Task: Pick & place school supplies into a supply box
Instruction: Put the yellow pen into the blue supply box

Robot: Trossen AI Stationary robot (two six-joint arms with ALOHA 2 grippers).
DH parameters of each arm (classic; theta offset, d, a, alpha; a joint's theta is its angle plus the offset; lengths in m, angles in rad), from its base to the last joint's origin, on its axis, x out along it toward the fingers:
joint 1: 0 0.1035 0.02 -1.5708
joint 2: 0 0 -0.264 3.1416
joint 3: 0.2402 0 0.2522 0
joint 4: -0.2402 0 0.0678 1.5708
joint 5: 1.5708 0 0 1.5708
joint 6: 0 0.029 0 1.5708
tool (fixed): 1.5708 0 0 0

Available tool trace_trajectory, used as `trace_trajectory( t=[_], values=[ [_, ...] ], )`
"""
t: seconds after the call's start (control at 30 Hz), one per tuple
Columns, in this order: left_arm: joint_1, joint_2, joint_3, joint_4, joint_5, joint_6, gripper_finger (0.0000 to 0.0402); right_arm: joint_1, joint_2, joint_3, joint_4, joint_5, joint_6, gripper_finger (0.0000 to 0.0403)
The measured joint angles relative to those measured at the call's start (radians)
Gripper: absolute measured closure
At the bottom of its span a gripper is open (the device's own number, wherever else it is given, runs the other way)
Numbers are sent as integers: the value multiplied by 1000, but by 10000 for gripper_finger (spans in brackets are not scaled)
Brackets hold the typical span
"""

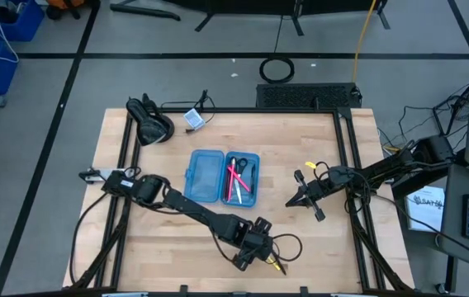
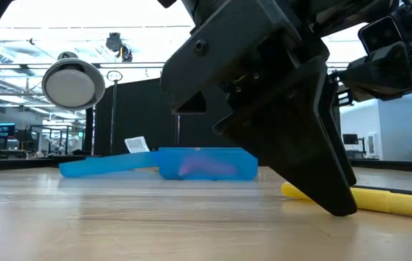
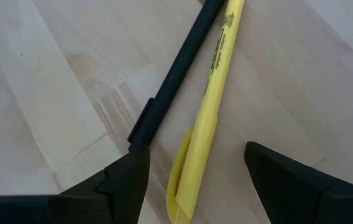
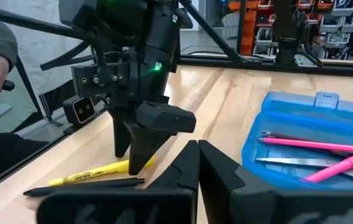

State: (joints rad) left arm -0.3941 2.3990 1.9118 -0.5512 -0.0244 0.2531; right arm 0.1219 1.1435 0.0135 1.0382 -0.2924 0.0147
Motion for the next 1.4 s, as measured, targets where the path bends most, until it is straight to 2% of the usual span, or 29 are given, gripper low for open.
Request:
trace_trajectory(
  t=[0.13, 0.47, 0.67, 0.93, 1.13, 1.3, 1.4],
  values=[
    [8, 1, 0, -2, 46, 0, 157, 0, 0, 0, -1, 0, 0, 403],
    [12, 3, 0, -8, 85, -25, 287, 0, 0, 0, -1, 1, 0, 403],
    [6, 3, 0, -39, 66, -45, 359, 0, 0, 0, -1, 1, 0, 403],
    [-16, 3, 0, -55, -25, 16, 360, 0, 0, 0, -1, 1, 0, 403],
    [-21, -4, 1, -79, -34, 39, 359, 0, 0, 0, 0, 1, 2, 403],
    [-20, -8, 53, -219, -44, 51, 363, 0, 0, 0, 2, 2, 1, 403],
    [-20, -9, 103, -316, -85, 54, 369, 0, 0, 0, 5, 1, 0, 403]
  ],
)
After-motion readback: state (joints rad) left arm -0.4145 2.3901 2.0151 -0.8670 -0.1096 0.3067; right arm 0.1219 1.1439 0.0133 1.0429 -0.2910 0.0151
